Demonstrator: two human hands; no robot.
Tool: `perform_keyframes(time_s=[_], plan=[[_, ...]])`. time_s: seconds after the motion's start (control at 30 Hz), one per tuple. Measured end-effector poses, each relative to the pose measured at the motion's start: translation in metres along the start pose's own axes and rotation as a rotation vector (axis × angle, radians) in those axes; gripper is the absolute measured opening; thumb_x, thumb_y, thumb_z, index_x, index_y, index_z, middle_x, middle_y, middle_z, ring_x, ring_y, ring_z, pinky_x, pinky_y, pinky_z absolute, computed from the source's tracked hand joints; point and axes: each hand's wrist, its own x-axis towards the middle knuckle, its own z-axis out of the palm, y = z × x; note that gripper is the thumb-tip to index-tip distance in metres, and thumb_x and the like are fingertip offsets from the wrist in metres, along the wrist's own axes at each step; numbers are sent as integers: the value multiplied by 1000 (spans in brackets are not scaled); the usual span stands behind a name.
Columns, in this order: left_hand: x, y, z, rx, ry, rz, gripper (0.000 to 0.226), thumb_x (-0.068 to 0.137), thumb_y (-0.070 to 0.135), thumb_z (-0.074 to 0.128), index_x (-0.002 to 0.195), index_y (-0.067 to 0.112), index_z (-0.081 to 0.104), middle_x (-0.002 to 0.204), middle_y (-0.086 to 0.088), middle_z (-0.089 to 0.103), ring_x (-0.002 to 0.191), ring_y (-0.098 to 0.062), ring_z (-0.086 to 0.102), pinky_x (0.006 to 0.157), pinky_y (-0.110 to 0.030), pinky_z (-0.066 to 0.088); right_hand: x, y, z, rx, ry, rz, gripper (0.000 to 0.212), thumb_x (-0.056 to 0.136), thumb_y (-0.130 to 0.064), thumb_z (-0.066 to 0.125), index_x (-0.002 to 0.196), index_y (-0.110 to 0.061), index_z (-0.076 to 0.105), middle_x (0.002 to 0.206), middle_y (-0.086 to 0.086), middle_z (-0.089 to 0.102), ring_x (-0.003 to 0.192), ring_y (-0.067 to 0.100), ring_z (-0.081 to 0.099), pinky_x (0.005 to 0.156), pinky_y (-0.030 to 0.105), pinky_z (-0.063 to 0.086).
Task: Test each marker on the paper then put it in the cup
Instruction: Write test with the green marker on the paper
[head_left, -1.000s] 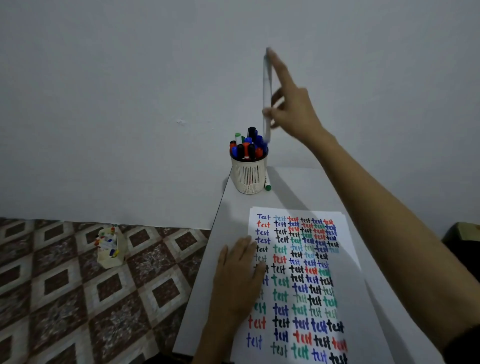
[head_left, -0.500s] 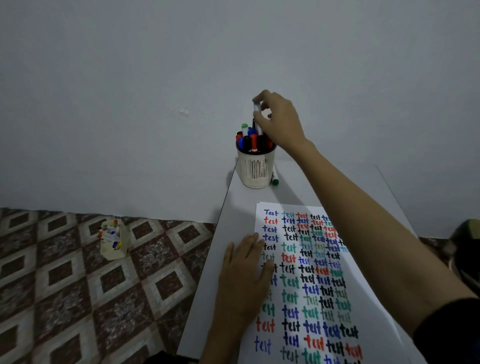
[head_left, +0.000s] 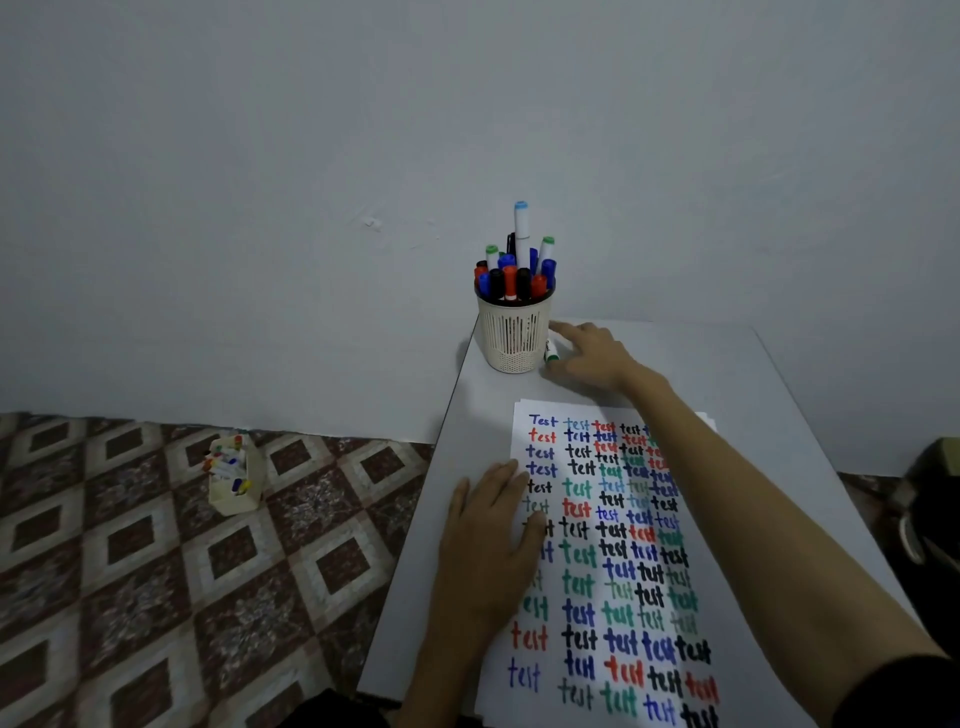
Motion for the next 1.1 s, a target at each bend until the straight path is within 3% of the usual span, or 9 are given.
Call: perform_keyframes(time_s=[0.13, 0.3, 0.47, 0.57, 0.7, 0.83, 0.93, 1.0, 1.1], plan=[[1, 0, 1, 2, 10, 4, 72, 83, 59, 20, 141, 21, 38, 149, 10, 32, 137, 0, 22, 118, -27, 2, -13, -1, 16, -71, 243, -5, 56, 86, -53, 62, 132, -24, 52, 125, 14, 55, 114, 30, 50, 92, 41, 45], [1, 0, 0, 15, 27, 10, 72, 82, 59, 21, 140, 20, 40, 148, 9, 34, 136, -1, 25, 115, -23, 0, -32, -10, 21, 87, 418, 56, 24, 86, -17, 64, 108, -9, 59, 98, 12, 60, 85, 25, 54, 67, 31, 42], [0, -1, 0, -10, 8, 3, 69, 84, 58, 28, 138, 18, 43, 147, 7, 36, 135, -3, 28, 117, -26, 3, -74, -10, 8, 701, 744, 173, 14, 89, -12, 60, 100, -6, 66, 89, 7, 63, 72, 16, 55, 58, 15, 44], [0, 0, 0, -22, 12, 7, 60, 89, 51, 37, 138, 17, 43, 147, 3, 38, 135, -6, 30, 117, -29, 7, -120, -12, -2, 1063, 882, 201, 11, 90, -12, 56, 91, -9, 67, 77, 8, 60, 67, 16, 51, 58, 30, 47], [0, 3, -3, -126, 58, -23, 62, 88, 57, 47, 140, 25, 36, 142, 5, 42, 130, -10, 36, 110, -40, 32, -181, -15, -4, 1253, 773, 159, 13, 91, -6, 55, 90, -2, 67, 66, 5, 55, 57, 16, 48, 50, 26, 42], [-9, 16, -13, -159, 166, 119, 68, 86, 54, 52, 143, 25, 28, 137, 5, 42, 123, -3, 36, 101, -26, 31, -223, -17, 10, 1190, 629, 108, 14, 91, -5, 56, 83, -2, 67, 62, 7, 53, 52, 13, 45, 47, 23, 41], [-15, 29, -16, -38, 136, 297, 58, 91, 43, 51, 140, 17, 36, 126, -2, 52, 112, -12, 46, 95, -27, 37, -242, -25, 20, 1190, 553, 36, 17, 94, -7, 55, 88, 4, 66, 64, 11, 53, 51, 12, 46, 46, 21, 41], [-18, 33, -15, 88, 125, 433, 44, 92, 27, 50, 133, 10, 47, 110, -8, 61, 95, -20, 55, 81, -32, 49, -250, -32, 25, 1244, 521, -2, 16, 95, -9, 55, 90, 3, 66, 64, 10, 54, 49, 13, 46, 45, 20, 42], [-19, 33, -13, 143, 93, 538, 34, 91, 9, 42, 122, 0, 52, 100, -14, 64, 86, -26, 60, 70, -37, 55, -257, -42, 36, 1404, 447, -21, 17, 93, -15, 60, 93, 2, 60, 64, 12, 54, 47, 20, 44, 45, 27, 41]])
